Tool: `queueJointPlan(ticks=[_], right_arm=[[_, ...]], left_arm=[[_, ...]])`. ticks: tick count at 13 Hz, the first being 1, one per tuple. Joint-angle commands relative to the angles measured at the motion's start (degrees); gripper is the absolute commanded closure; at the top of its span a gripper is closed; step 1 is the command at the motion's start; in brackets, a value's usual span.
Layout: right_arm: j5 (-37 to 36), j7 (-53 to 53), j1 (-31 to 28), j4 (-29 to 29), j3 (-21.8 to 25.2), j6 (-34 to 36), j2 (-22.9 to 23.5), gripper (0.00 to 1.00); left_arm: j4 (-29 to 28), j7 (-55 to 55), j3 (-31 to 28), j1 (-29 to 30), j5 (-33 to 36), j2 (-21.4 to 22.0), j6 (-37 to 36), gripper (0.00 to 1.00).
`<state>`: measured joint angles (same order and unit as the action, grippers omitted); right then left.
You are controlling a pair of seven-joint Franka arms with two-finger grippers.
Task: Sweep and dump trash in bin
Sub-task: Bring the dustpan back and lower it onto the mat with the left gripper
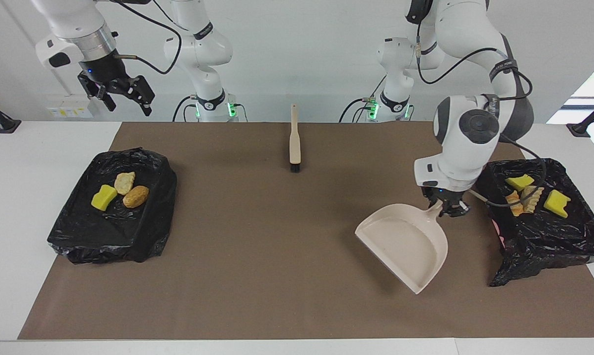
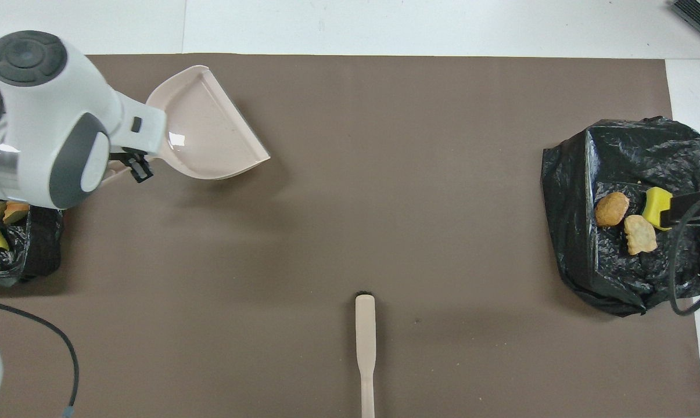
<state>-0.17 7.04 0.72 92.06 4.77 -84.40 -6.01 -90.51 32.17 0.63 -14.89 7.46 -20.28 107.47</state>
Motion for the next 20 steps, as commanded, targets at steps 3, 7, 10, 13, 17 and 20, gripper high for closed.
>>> queueJointPlan(ticks=[3, 7, 10, 13, 17, 20], right_arm=[[1.7, -1.2, -2.0, 0.1, -2.1, -1.0, -0.3, 0.0], [1.0, -1.5, -0.8, 0.4, -1.6, -1.6, -0.4, 0.0], [0.8, -1.4, 1.6, 0.4, 1.0, -1.6, -0.5, 0.0], [0.5, -2.9, 1.4, -0.1, 0.7, -0.9, -0.2, 0.0], [0.7, -2.9, 1.5, 0.1, 0.6, -0.9, -0.4, 0.0], [1.0, -2.6, 2.0, 0.4, 0.6, -0.2, -0.6, 0.0]], left_arm=[[0.3, -26.8, -1.2, -10.3, -7.1, -1.3, 1.3, 1.0], [4.2, -45.9, -1.2, -15.1, -10.2, -4.2, 1.1, 1.0], [6.1, -53.2, -0.5, -16.7, -11.2, -5.6, 1.4, 1.0], [15.4, -60.2, 0.3, -19.2, -10.5, -13.9, 0.4, 1.0], [19.2, -62.0, 0.4, -20.4, -10.5, -18.6, 2.7, 1.0], [18.5, -62.0, 1.1, -20.5, -11.1, -18.4, 2.5, 1.0]])
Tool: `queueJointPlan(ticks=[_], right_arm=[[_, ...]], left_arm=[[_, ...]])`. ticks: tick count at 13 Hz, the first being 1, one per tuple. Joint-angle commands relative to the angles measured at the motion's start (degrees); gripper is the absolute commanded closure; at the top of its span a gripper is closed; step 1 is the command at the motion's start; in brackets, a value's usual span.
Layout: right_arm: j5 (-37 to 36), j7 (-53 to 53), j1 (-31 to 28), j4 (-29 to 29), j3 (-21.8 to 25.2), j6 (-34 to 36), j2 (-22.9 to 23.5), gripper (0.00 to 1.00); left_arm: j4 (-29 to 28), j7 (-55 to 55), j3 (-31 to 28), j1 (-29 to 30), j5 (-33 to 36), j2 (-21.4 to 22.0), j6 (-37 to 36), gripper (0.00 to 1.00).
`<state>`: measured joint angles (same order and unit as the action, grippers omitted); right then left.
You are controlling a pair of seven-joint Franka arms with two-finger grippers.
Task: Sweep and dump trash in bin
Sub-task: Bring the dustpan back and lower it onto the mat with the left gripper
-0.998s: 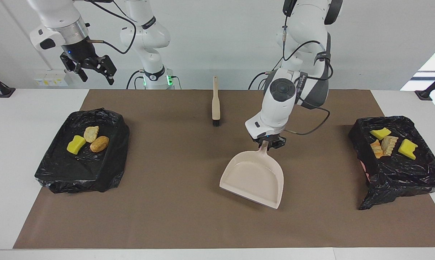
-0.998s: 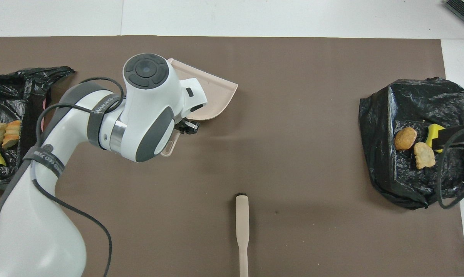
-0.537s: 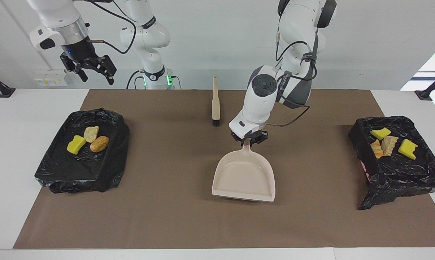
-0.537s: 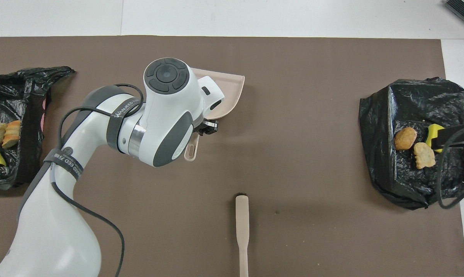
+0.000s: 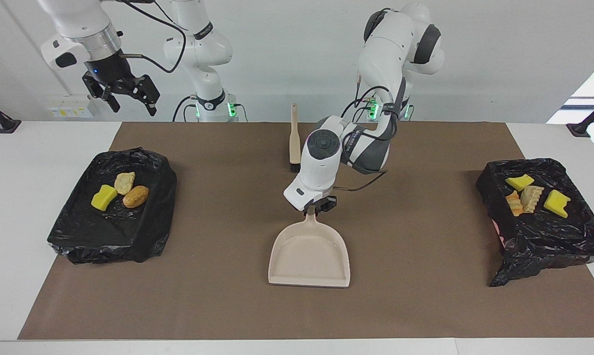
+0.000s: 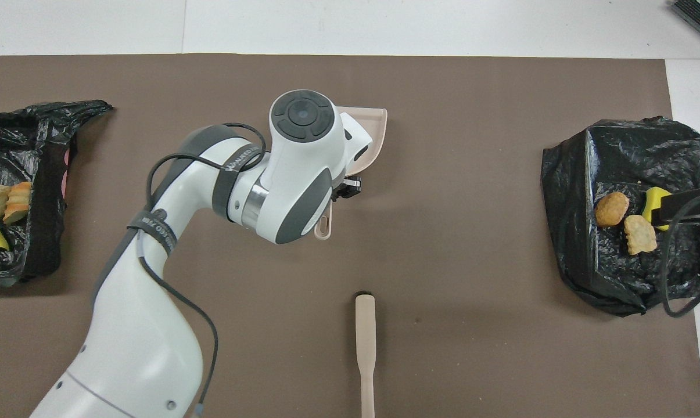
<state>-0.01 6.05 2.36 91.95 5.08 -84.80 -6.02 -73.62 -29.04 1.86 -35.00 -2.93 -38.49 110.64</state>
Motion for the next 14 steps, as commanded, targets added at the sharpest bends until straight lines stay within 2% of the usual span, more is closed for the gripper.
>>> queueJointPlan(ticks=[1, 2, 3, 6, 8, 9, 10, 14], right_arm=[[0.8, -1.7, 0.4, 0.3, 0.4, 0.3, -0.5, 0.0], [0.9, -1.7, 0.4, 0.3, 0.4, 0.4, -0.6, 0.0], [1.0, -1.7, 0.4, 0.3, 0.4, 0.4, -0.6, 0.0], [0.5, -1.6, 0.5, 0.2, 0.3, 0.3, -0.5, 0.0], [0.4, -1.7, 0.5, 0.3, 0.3, 0.3, -0.5, 0.0], [0.4, -1.6, 0.5, 0.3, 0.3, 0.3, -0.5, 0.0], [0.4, -1.9, 0.1, 0.3, 0.4, 0.3, -0.5, 0.0], [0.5, -1.9, -0.1, 0.3, 0.5, 1.3, -0.6, 0.0]], left_arm=[[1.3, -0.7, 0.0, -0.4, -0.8, -0.1, -0.1, 1.0], [1.2, -0.7, 0.0, -0.4, -0.8, 0.0, -0.1, 0.95], [1.1, -0.8, 0.0, -0.4, -0.7, 0.1, 0.0, 0.66], [0.7, -0.8, -0.1, -0.5, -0.2, 0.4, 0.7, 0.27], [-0.3, -0.7, -0.3, -0.3, 0.6, 0.8, 0.7, 0.17], [-1.2, 0.1, -0.3, 0.4, 2.1, 1.8, 0.3, 0.06], [-4.5, 1.4, -0.5, 0.7, 3.4, 5.1, 0.5, 0.0], [-20.8, 12.0, -0.8, 8.1, 3.7, 20.4, 2.9, 0.0]])
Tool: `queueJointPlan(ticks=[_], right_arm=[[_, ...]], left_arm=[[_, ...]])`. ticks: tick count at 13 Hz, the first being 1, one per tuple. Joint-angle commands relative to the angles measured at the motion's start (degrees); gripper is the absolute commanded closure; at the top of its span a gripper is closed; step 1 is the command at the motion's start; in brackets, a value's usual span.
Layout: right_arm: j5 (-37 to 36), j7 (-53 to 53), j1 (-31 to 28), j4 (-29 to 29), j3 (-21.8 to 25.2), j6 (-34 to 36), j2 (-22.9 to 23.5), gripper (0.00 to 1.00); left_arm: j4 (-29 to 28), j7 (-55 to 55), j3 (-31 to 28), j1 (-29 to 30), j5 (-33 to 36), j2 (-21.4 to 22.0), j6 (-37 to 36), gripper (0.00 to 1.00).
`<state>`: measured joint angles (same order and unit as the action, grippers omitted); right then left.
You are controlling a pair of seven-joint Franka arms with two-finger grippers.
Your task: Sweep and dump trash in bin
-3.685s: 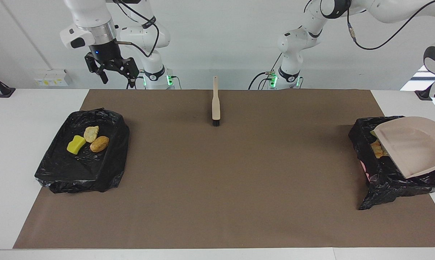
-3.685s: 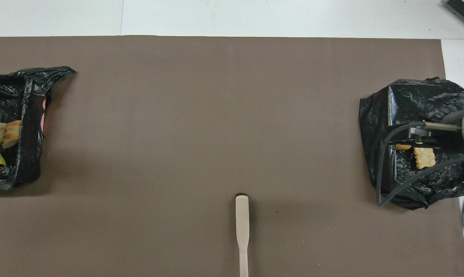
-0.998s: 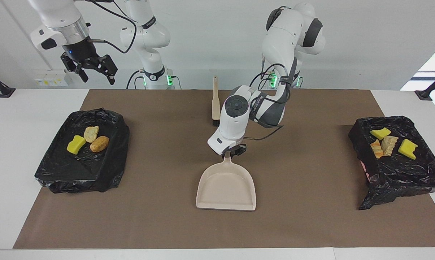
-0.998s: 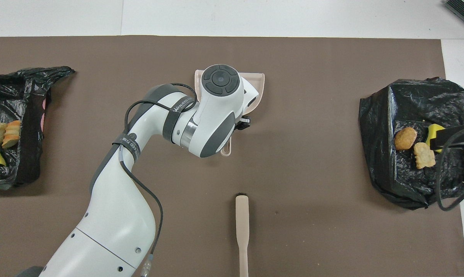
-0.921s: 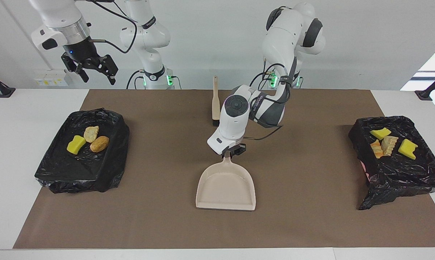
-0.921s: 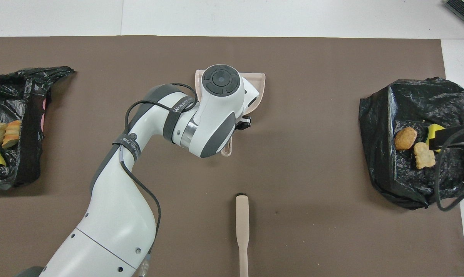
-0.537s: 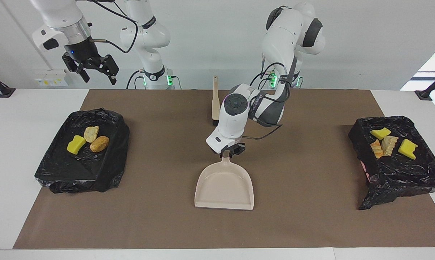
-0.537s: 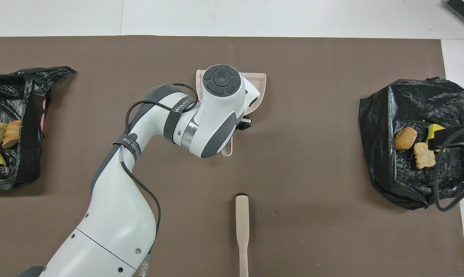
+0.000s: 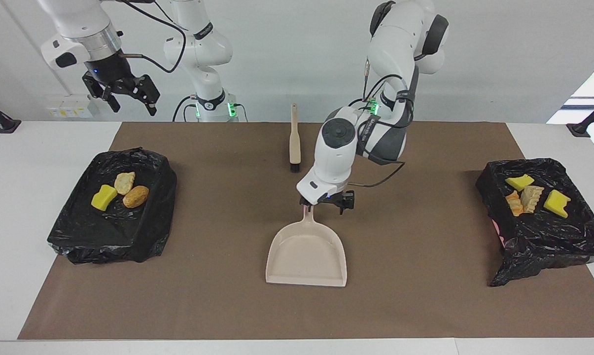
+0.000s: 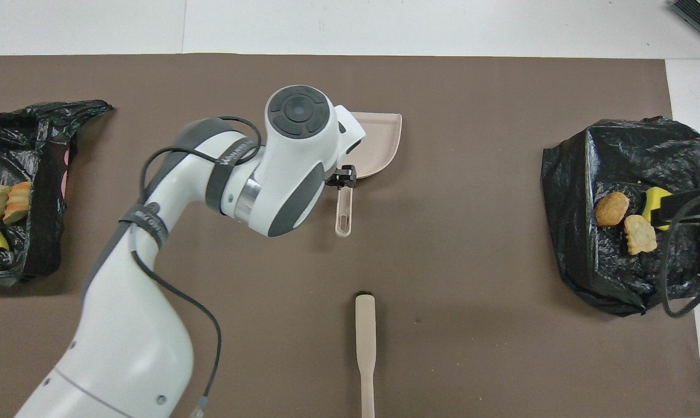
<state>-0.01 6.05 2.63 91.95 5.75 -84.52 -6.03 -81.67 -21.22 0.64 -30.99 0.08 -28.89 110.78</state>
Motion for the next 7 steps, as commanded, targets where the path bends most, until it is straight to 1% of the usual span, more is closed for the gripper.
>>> queueJointPlan(ticks=[1, 2, 3, 4, 5, 7], right_arm=[[0.4, -2.1, -0.3, 0.3, -0.1, 0.6, -0.6, 0.0], [0.4, -2.1, -0.4, 0.3, -0.1, 0.3, -0.6, 0.0], [0.4, -2.2, -0.5, 0.4, 0.0, 0.3, -0.6, 0.0], [0.4, -2.3, -0.5, 0.4, 0.0, 0.3, -0.6, 0.0], [0.4, -2.3, -0.5, 0.4, 0.1, -0.3, -0.6, 0.0], [0.4, -2.4, -0.5, 0.7, 0.0, -1.9, -0.6, 0.0]], left_arm=[[-15.2, 4.4, 0.4, 5.9, 0.7, 13.7, 2.8, 0.0], [-16.6, 6.3, 0.5, 8.3, 0.7, 16.2, 2.5, 0.0], [-18.0, 10.5, 0.5, 10.2, 0.6, 19.0, 1.7, 0.0], [-19.2, 14.7, 0.5, 12.3, 0.6, 22.0, -0.5, 0.0], [-20.1, 18.1, 0.5, 14.3, 0.6, 24.7, -4.2, 0.0], [-19.8, 22.8, 0.5, 17.7, 0.5, 28.6, -10.4, 0.0]])
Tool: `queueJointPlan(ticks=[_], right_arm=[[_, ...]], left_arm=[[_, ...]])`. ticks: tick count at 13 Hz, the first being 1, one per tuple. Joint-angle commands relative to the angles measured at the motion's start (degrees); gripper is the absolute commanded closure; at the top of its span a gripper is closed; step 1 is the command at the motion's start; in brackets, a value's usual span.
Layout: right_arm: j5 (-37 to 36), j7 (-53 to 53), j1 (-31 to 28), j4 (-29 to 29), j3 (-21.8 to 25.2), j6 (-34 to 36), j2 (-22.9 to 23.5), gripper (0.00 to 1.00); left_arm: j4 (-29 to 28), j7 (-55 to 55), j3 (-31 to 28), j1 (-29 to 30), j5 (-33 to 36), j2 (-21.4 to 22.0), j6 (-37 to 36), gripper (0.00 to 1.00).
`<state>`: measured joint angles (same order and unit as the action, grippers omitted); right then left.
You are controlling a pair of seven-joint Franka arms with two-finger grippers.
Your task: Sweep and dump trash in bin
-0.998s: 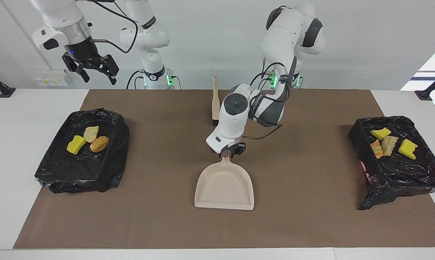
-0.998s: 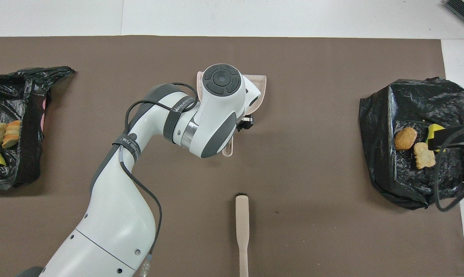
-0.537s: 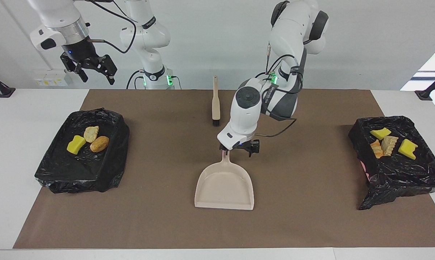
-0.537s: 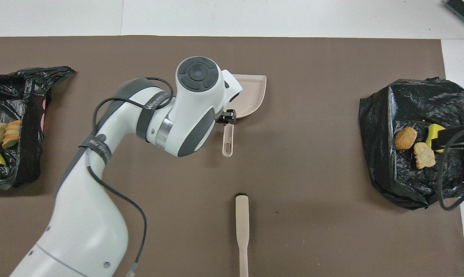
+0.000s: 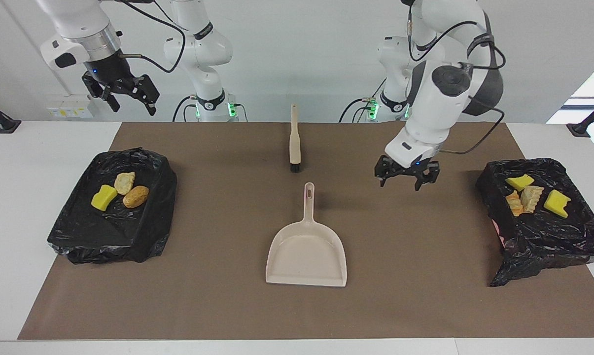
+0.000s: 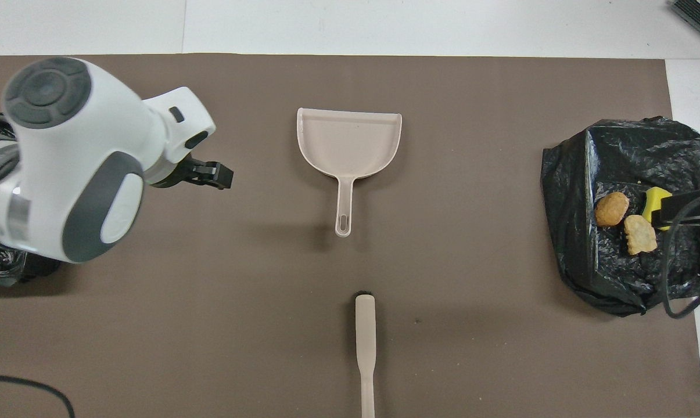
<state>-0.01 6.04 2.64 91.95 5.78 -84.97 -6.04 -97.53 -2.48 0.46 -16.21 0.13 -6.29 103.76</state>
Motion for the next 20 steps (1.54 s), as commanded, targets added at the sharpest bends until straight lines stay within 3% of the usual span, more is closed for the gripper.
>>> queueJointPlan(ticks=[1, 4, 6, 11, 14, 18, 20], right_arm=[[0.4, -2.4, -0.4, 0.7, -0.1, -1.5, -0.6, 0.0], [1.0, -2.1, 0.1, 0.7, -0.4, -1.3, -0.6, 0.0], [1.1, -2.1, 0.1, 0.5, -0.3, -0.8, -0.5, 0.0], [1.2, -1.9, 0.1, 0.4, -0.3, -0.8, -0.5, 0.0], [1.2, -1.8, 0.1, 0.5, -0.4, -0.8, -0.5, 0.0], [1.2, -1.8, 0.0, 0.4, -0.3, -0.8, -0.5, 0.0], [1.2, -1.7, -0.3, 0.4, -0.3, -0.8, -0.5, 0.0]], left_arm=[[-3.3, 5.2, 0.6, 4.2, 0.5, 7.4, -5.4, 0.0], [1.8, 5.0, 0.4, 7.8, 0.5, 9.5, -10.1, 0.0], [7.6, 5.9, 0.2, 9.5, -0.1, 8.8, -14.1, 0.0], [21.7, 7.9, 0.2, 11.2, -0.7, 1.3, -24.0, 0.0], [20.3, 8.0, -0.1, 12.2, -3.3, 3.1, -23.4, 0.0], [9.0, 7.9, -0.4, 12.2, -3.4, 9.9, -18.8, 0.0], [8.1, 7.8, -0.4, 12.2, -3.4, 10.3, -16.0, 0.0]])
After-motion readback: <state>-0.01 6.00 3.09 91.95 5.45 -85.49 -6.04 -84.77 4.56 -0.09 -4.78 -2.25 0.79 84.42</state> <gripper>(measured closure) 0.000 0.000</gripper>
